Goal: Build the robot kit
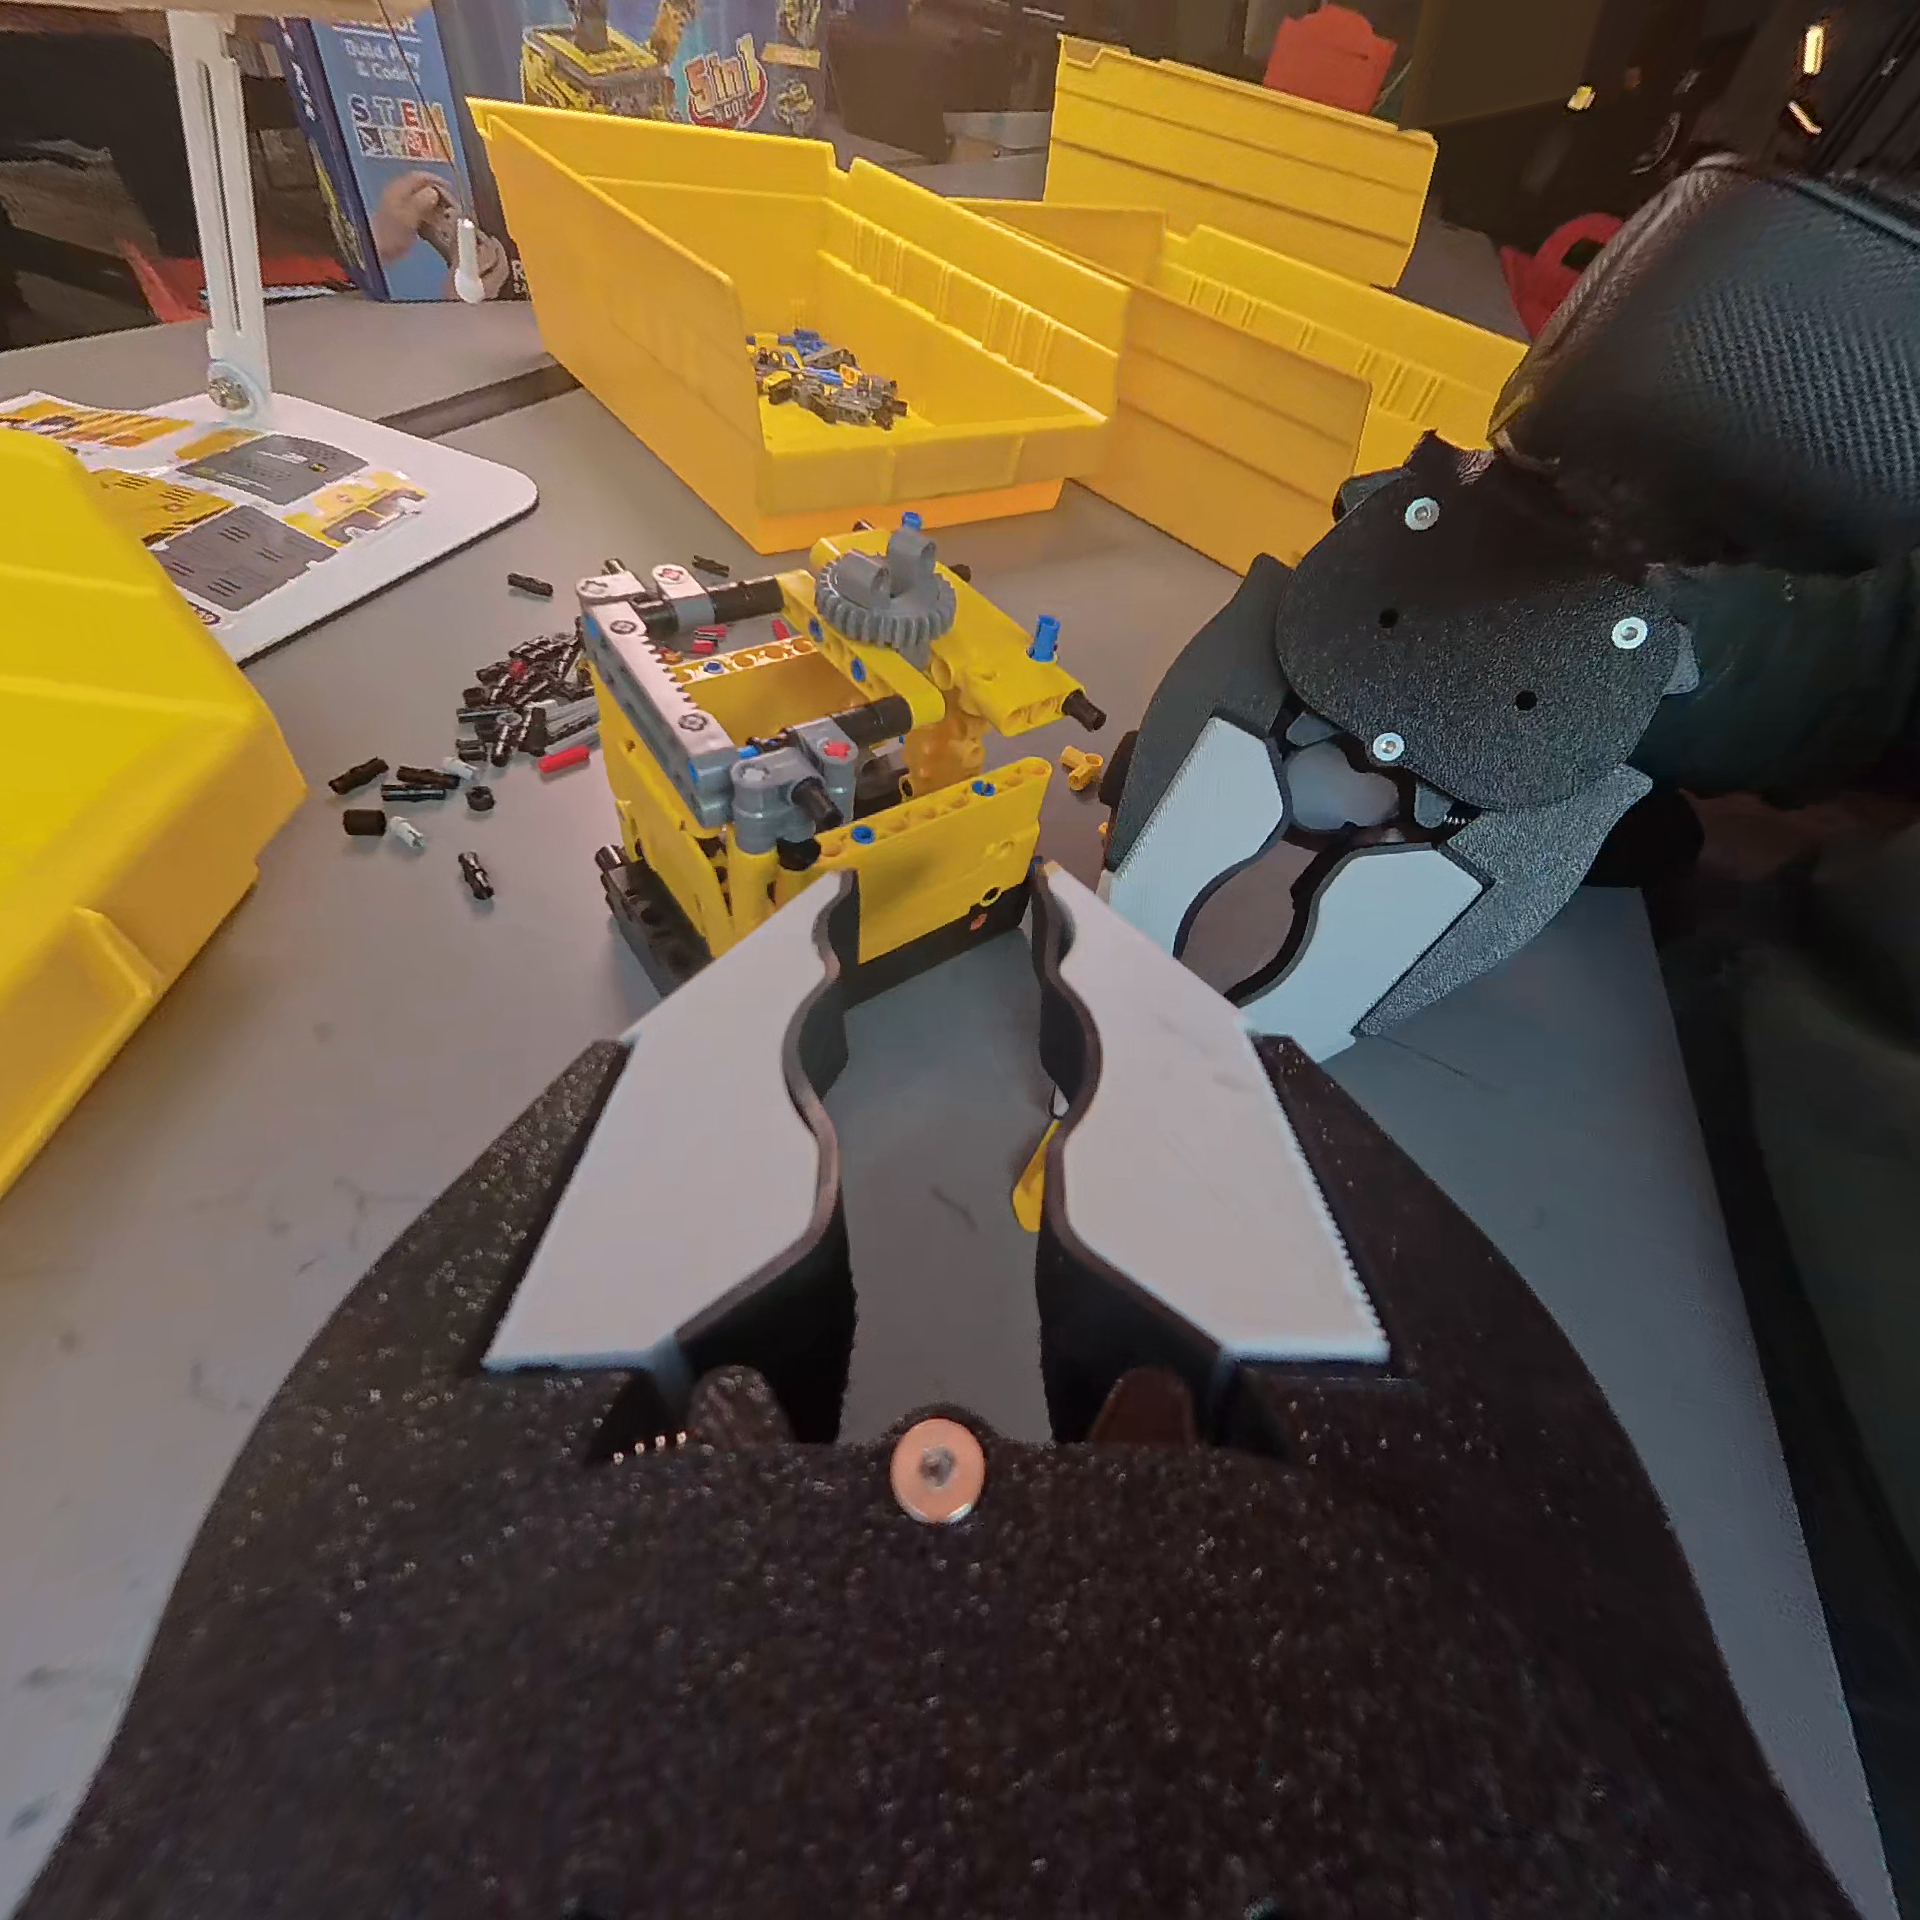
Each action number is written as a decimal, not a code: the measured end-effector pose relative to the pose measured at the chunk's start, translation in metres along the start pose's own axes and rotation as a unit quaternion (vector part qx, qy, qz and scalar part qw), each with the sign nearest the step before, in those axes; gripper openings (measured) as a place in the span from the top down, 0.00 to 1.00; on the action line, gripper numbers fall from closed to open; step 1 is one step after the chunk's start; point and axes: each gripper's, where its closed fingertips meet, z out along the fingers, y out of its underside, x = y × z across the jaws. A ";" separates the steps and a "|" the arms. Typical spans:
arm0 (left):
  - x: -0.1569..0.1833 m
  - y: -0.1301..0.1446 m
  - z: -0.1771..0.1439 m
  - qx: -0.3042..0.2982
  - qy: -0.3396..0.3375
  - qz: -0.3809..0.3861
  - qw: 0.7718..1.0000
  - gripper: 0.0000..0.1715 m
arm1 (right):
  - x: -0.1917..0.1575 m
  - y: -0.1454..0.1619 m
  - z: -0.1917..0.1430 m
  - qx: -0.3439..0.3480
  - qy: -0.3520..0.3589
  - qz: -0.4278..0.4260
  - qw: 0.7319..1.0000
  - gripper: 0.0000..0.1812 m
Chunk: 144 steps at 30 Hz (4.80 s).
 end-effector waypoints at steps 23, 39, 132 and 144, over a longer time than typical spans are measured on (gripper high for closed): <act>0.034 0.085 0.005 -0.240 0.103 0.113 0.959 0.95 | 0.089 0.023 -0.121 0.289 0.020 0.040 0.956 0.83; 0.038 0.067 0.018 -0.194 0.080 0.121 0.970 0.92 | 0.038 0.046 -0.057 0.160 -0.060 -0.034 0.985 0.87; -0.013 0.012 0.004 -0.047 -0.072 0.076 0.993 0.78 | 0.044 0.091 -0.062 0.052 -0.092 -0.048 0.993 0.90; 0.015 0.030 0.013 -0.091 0.014 0.069 0.993 0.81 | 0.037 0.081 -0.064 0.068 -0.099 -0.059 0.991 0.97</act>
